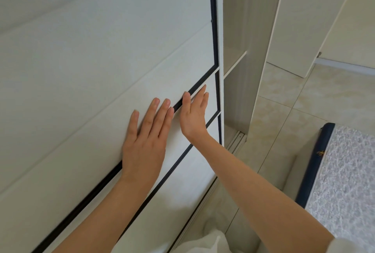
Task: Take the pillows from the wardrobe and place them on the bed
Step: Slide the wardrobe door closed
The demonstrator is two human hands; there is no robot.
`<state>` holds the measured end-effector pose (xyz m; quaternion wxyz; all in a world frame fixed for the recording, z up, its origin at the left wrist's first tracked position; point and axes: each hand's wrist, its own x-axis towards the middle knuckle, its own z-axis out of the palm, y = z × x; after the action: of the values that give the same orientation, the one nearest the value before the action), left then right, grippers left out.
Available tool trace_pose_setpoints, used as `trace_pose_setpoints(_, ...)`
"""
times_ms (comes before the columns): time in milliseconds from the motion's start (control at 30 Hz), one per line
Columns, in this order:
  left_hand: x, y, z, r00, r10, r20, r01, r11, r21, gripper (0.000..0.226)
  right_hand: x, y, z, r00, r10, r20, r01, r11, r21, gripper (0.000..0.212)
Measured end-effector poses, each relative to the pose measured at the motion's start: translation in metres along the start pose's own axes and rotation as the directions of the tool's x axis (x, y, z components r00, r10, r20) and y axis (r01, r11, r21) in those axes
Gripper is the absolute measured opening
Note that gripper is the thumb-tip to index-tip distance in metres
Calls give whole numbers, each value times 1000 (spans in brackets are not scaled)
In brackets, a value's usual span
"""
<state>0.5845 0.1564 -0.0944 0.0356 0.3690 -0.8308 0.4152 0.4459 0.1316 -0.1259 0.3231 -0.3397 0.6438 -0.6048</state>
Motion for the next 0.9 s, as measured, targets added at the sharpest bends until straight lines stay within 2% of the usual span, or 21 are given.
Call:
trace_pose_setpoints(100, 23, 13, 3, 999, 15, -34, -15, 1000, -9, 75, 21, 4, -11, 998, -51, -34, 51, 999, -3, 46)
trace_pose_setpoints(233, 57, 30, 10, 997, 37, -65, -37, 999, -6, 71, 55, 10, -28, 997, -1, -81, 5, 999, 44, 65)
trace_pose_setpoints(533, 139, 68, 7, 997, 56, -52, -62, 992, -109, 68, 131, 17, -75, 982, -25, -189, 26, 1000, 1, 62)
trace_pose_setpoints(733, 188, 93, 7, 999, 21, -47, -32, 970, -241, 66, 175, 15, -99, 979, 2, -203, 4, 1000, 28, 69)
trace_pose_setpoints(900, 221, 109, 9, 998, 25, -49, -38, 961, -273, 66, 207, 16, -121, 973, -31, -228, 36, 999, 17, 68)
